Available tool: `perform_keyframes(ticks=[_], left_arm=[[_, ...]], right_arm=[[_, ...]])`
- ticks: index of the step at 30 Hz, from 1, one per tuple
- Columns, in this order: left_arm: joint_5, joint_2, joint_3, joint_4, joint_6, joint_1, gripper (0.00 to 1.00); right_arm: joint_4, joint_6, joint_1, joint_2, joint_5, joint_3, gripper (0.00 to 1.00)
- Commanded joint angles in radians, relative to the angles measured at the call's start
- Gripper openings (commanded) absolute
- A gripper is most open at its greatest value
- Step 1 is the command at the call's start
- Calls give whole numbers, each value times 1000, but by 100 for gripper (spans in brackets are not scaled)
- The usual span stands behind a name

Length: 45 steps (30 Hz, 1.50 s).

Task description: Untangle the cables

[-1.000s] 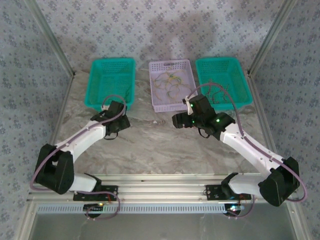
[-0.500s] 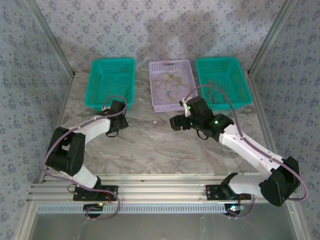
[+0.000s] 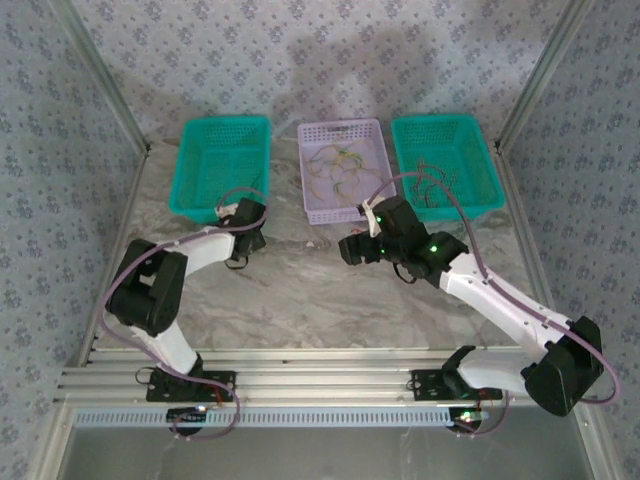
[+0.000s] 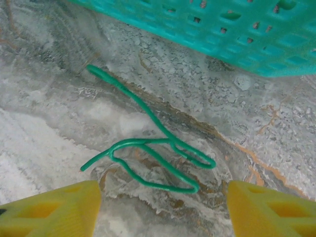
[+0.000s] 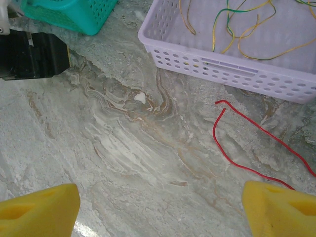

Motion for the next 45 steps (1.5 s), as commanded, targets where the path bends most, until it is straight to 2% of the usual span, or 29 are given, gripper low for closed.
perform_keyframes(ticks=[1, 6, 13, 22, 30, 36, 45], left_arm=[[-37, 31, 47, 4, -14, -2, 64], [-54, 65, 65, 5, -20, -1, 50], [-64, 107, 70, 9, -33, 2, 41], [-68, 116, 38, 22, -48, 6, 19], [-67, 95, 1, 24, -74, 7, 11], [-45, 42, -29, -13, -115, 4, 0], [-66, -116, -86, -149, -199, -77, 0]], right_arm=[[16, -19, 9, -18, 21, -19, 87], [23, -25, 13, -15, 18, -28, 87], [23, -29, 16, -15, 23, -32, 87], [12, -30, 22, -22, 30, -29, 87], [-2, -35, 24, -27, 36, -20, 88], [-19, -38, 23, -45, 48, -21, 88], [-44, -17, 21, -100, 64, -39, 88]])
